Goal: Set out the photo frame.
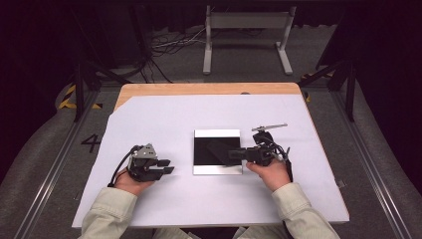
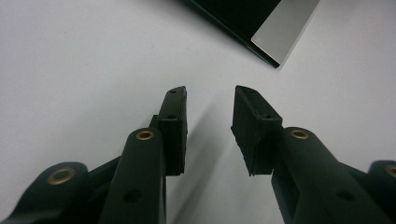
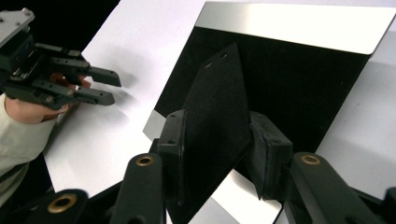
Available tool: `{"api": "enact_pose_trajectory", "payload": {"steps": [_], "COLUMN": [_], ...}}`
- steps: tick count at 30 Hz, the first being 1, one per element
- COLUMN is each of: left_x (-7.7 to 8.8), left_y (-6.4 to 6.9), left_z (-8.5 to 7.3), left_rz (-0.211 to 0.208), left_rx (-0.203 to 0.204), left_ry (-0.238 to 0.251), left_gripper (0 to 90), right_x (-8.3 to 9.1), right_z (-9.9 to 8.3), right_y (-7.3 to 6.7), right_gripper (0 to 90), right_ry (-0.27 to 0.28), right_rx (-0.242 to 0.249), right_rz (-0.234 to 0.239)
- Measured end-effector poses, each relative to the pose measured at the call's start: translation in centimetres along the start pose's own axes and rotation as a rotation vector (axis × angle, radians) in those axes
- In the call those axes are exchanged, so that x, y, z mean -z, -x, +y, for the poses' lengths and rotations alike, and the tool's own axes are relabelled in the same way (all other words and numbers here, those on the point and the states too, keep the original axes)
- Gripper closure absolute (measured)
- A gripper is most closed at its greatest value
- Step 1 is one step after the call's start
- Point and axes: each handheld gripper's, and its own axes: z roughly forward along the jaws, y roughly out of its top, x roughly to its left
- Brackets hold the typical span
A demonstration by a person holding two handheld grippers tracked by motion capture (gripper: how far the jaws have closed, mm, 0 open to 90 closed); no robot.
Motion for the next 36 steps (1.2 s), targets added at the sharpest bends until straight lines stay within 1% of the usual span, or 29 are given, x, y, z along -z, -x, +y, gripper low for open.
{"api": "enact_pose_trajectory", "payload": {"steps": [6,8,15,20,22,27,29,30,36], "left_x": [-0.2,-0.2,-0.3,-0.3,-0.4,-0.5,-0.5,-0.6,-0.7], "left_y": [0.0,0.0,0.0,-0.1,0.0,-0.1,-0.1,0.0,0.0], "left_z": [0.2,0.2,0.3,0.3,0.3,0.5,0.5,0.5,0.7], "left_rz": [-0.002,-0.003,-0.006,-0.008,-0.008,-0.007,-0.009,-0.009,-0.013], "left_rx": [-0.006,0.001,-0.006,-0.006,0.003,-0.007,-0.009,-0.003,-0.013], "left_ry": [0.0,0.002,-0.001,-0.001,0.001,0.001,-0.001,0.002,0.0], "left_gripper": [65.7,65.7,65.6,65.6,65.6,65.8,65.8,65.7,65.7], "right_x": [0.7,0.8,1.5,2.1,2.2,2.4,2.4,2.5,2.6], "right_z": [-0.2,-0.2,-0.5,-0.7,-0.8,-0.9,-1.0,-1.1,-1.3], "right_y": [-0.5,-0.6,-1.3,-1.7,-1.8,-1.8,-1.8,-1.9,-2.1], "right_gripper": [65.9,66.7,70.6,74.1,75.4,78.9,80.2,80.9,84.1], "right_ry": [-0.014,-0.019,-0.051,-0.092,-0.109,-0.159,-0.173,-0.181,-0.218], "right_rx": [0.041,0.052,0.101,0.125,0.132,0.145,0.15,0.152,0.175], "right_rz": [0.005,0.007,0.013,0.03,0.038,0.06,0.07,0.075,0.097]}}
